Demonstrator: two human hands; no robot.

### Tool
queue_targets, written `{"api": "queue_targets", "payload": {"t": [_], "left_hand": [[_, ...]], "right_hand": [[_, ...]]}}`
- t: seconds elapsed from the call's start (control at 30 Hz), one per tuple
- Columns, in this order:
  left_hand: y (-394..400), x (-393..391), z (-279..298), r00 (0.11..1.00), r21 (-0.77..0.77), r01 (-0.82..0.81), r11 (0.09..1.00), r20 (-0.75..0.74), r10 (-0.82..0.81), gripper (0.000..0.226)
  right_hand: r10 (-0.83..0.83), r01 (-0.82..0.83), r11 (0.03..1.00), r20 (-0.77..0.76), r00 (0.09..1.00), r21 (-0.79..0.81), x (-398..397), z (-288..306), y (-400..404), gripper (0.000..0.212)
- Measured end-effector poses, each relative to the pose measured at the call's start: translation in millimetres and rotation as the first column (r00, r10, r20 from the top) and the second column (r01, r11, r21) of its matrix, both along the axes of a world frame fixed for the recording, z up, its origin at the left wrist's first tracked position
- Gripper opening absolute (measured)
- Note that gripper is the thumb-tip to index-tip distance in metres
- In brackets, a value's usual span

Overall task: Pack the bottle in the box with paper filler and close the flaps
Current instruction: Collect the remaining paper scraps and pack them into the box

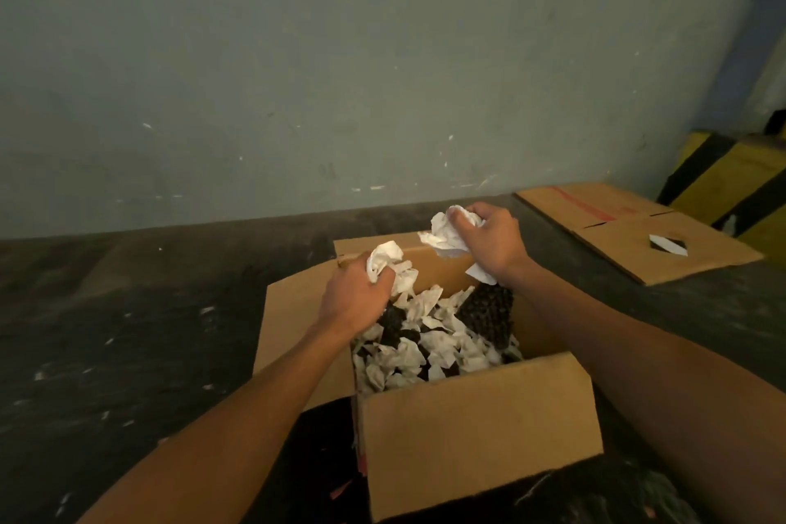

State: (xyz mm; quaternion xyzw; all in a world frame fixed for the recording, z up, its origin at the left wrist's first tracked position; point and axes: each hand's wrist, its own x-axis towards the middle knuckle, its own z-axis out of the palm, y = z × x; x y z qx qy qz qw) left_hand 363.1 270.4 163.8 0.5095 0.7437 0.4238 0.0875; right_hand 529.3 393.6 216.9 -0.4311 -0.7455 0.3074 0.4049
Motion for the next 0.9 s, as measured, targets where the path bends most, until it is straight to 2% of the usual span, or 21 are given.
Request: {"api": "queue_targets", "payload": {"t": [0.1, 0.17, 0.23, 0.33, 0.47, 0.53, 0.57, 0.67, 0.77, 0.83, 0.9], "left_hand": [[19.6, -3.7, -14.8, 0.999, -0.09, -0.006, 0.996, 0.049, 0.01, 0.038], [31.6, -5.9, -25.7, 0.997, -0.17, 0.004, 0.985, 0.077, 0.009, 0.054], [42.3, -7.2, -35.8, 0.993, -0.242, 0.0, 0.97, 0.118, 0.029, 0.067], [57.4, -10.7, -52.5, 0.99, -0.288, -0.027, 0.957, 0.122, 0.065, 0.082], [71.0, -7.2, -65.1, 0.987, -0.412, -0.067, 0.909, 0.104, 0.12, 0.049], [72.8, -3.2, -68.2, 0.983, -0.432, -0.086, 0.898, 0.11, 0.147, 0.051], [74.8, -0.2, -69.9, 0.978, -0.445, -0.106, 0.889, 0.114, 0.174, 0.056], [77.7, 8.8, -73.2, 0.967, -0.472, -0.15, 0.869, 0.114, 0.229, 0.062], [80.8, 19.4, -72.6, 0.948, -0.476, -0.187, 0.859, 0.14, 0.284, 0.052], [81.9, 25.7, -70.4, 0.935, -0.497, -0.203, 0.843, 0.158, 0.318, 0.056], [81.5, 29.0, -69.1, 0.929, -0.529, -0.228, 0.817, 0.132, 0.345, 0.064]], "right_hand": [[0.017, -0.015, 0.998, 0.025, 1.0, -0.065, -13.5, -8.8, 12.9, 0.052], [0.027, -0.017, 0.994, 0.094, 0.995, -0.107, -20.7, -19.7, 22.2, 0.059], [0.038, -0.012, 0.986, 0.152, 0.988, -0.169, -25.6, -32.4, 31.2, 0.057], [0.194, -0.139, 0.954, 0.191, 0.962, -0.268, -28.9, -59.7, 43.5, 0.044], [0.37, -0.323, 0.927, 0.327, 0.87, -0.189, -23.3, -91.1, 70.7, 0.027], [0.45, -0.42, 0.893, 0.329, 0.83, -0.163, -19.1, -96.9, 77.3, 0.005], [0.462, -0.445, 0.886, 0.336, 0.821, -0.13, -17.3, -100.5, 83.5, 0.007], [0.448, -0.432, 0.892, 0.367, 0.815, -0.131, -11.8, -100.4, 93.0, 0.026], [0.435, -0.401, 0.901, 0.348, 0.831, -0.168, -7.1, -94.4, 94.0, 0.056], [0.445, -0.393, 0.892, 0.287, 0.848, -0.223, -3.9, -87.2, 89.7, 0.069], [0.519, -0.44, 0.821, 0.157, 0.84, -0.364, -5.2, -85.3, 89.3, 0.079]]}}
